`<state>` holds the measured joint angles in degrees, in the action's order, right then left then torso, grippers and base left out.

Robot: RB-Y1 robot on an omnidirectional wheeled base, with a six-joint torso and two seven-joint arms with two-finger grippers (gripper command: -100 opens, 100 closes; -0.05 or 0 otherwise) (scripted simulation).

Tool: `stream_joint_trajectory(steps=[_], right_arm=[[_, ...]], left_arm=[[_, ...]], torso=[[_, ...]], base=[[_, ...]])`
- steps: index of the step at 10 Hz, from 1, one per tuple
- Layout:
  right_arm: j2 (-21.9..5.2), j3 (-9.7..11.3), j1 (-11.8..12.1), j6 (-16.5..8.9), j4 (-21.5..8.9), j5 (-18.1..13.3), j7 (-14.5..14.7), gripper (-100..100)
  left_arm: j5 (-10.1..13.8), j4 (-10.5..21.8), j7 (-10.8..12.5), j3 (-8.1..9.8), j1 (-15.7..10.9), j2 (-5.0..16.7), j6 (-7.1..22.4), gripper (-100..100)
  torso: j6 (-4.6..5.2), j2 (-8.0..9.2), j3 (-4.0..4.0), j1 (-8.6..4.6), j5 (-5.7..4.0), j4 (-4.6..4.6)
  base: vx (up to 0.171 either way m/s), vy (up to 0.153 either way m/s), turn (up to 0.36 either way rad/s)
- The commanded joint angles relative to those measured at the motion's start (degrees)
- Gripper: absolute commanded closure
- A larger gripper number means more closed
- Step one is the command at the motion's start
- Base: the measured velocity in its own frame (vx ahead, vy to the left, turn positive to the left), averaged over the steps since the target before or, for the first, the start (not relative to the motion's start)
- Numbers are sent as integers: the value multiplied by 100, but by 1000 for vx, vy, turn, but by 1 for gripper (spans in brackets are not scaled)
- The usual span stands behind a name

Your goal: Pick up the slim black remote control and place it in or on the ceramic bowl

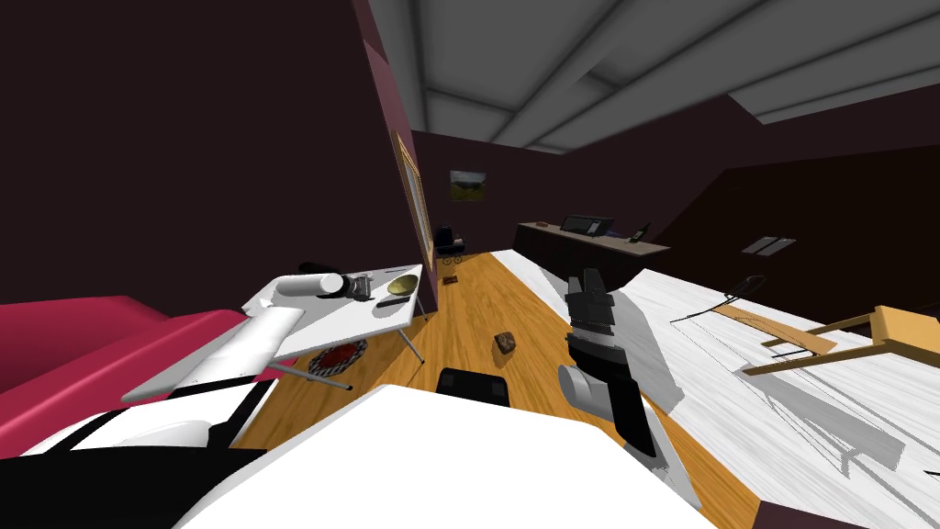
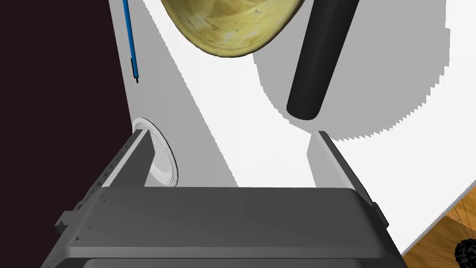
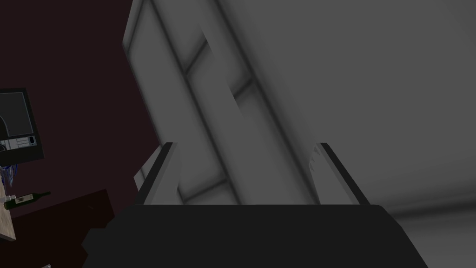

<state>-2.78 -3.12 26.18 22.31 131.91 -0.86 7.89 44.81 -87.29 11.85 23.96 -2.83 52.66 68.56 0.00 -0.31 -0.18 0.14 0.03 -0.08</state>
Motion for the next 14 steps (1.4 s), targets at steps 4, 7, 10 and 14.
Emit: stream_joint_trajectory(steps=[4,7,10,14], right_arm=[[0,0,0,0,0,0,0,0],[0,0,0,0,0,0,0,0],[0,0,0,0,0,0,0,0],[0,0,0,0,0,0,0,0]], left_arm=[[113,186,-17,-61,-21,76,759,-100],[171,322,-44,-119,-34,103,1117,-100],[259,556,-110,-250,-43,121,1618,-100],[315,740,-184,-390,-34,94,2189,-100]], torso=[[0,12,7,-2,-1,3],[-2,5,2,8,2,1],[-2,10,5,4,1,2],[-2,8,4,9,3,1]], base=[[52,27,-27],[59,42,-22],[62,44,-42],[59,56,-38]])
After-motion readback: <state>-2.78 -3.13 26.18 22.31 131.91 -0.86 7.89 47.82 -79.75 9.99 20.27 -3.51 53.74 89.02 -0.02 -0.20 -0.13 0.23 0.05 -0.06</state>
